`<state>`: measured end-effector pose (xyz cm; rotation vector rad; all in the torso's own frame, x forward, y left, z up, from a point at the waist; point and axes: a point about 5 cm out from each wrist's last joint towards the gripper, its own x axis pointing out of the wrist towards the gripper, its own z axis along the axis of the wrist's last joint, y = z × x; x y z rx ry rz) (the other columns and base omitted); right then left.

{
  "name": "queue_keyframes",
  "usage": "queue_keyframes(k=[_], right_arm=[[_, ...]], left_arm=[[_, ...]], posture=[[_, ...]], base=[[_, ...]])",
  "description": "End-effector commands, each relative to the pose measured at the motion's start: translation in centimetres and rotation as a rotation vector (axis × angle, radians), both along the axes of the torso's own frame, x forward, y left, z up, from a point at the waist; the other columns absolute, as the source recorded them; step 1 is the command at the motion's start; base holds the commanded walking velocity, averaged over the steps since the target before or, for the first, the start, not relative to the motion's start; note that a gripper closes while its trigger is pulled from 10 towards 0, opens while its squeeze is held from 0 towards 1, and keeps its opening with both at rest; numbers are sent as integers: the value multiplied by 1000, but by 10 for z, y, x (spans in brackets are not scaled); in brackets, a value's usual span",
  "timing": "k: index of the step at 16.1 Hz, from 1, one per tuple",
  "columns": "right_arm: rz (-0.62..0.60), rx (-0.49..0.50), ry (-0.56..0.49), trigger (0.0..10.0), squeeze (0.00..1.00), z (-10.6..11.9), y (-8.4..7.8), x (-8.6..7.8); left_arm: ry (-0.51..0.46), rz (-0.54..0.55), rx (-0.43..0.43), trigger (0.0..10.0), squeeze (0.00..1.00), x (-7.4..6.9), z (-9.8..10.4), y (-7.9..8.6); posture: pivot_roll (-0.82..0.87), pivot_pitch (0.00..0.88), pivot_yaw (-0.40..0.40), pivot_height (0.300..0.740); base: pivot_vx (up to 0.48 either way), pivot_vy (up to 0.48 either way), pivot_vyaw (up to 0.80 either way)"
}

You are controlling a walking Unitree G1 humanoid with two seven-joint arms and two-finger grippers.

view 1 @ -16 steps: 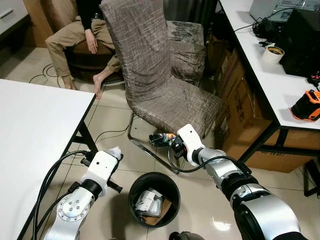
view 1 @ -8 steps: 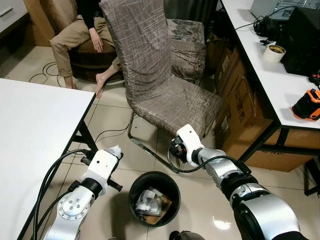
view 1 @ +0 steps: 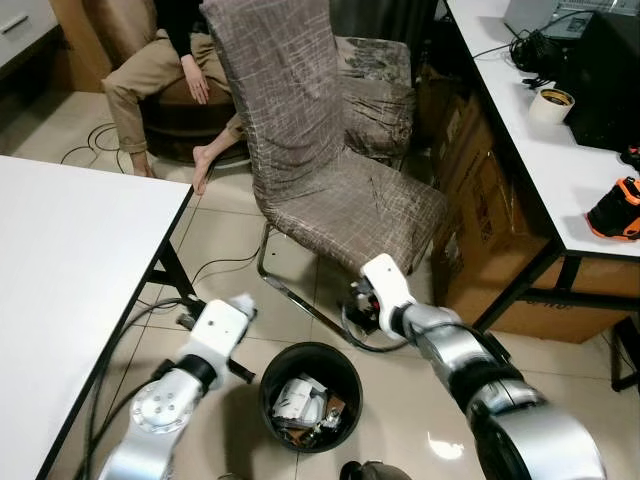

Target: Picking trash to rubbish bin

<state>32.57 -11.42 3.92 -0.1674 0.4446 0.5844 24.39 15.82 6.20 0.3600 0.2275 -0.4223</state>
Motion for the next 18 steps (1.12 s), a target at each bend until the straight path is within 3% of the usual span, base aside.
queue_keyframes(k=[1,2,3,4,8,10,13,14,15,18], right_arm=[[-14,33,-64,10000,0,4,-13,-11],[-14,33,-64,10000,0,4,-13,-11],[38,25,-104,10000,0,7,-20,-33],[93,38,-118,10000,0,13,-24,-61],[114,48,-79,10000,0,27,-25,-106],[100,54,-26,10000,0,37,-24,-122],[115,49,4,10000,0,39,-19,-131],[125,47,14,10000,0,41,-18,-133],[135,44,27,10000,0,43,-16,-135],[158,22,69,10000,0,43,-17,-139]], left_arm=[[78,-43,19,10000,0,3,-19,-14],[78,-43,19,10000,0,3,-19,-14],[112,-94,26,10000,0,9,-28,-29],[163,-129,-20,10000,0,18,-36,-47],[227,-175,-69,10000,0,34,-46,-81],[285,-242,-17,10000,0,33,-55,-90],[311,-248,19,10000,0,32,-63,-89],[314,-246,9,10000,180,33,-62,-90],[318,-251,-16,10000,1000,35,-61,-93],[314,-268,-55,10000,1000,37,-58,-100]], posture=[[-155,107,-36,740],[-155,107,-36,740],[-184,111,-25,740],[-213,119,-17,740],[-241,124,-15,740],[-243,122,-14,740],[-255,114,-7,740],[-255,114,-7,740],[-255,113,-7,740],[-254,99,-13,740]], base=[[0,0,0],[0,0,0],[0,0,0],[0,0,0],[0,0,0],[0,0,0],[0,0,0],[0,0,0],[0,0,0],[0,0,0]])
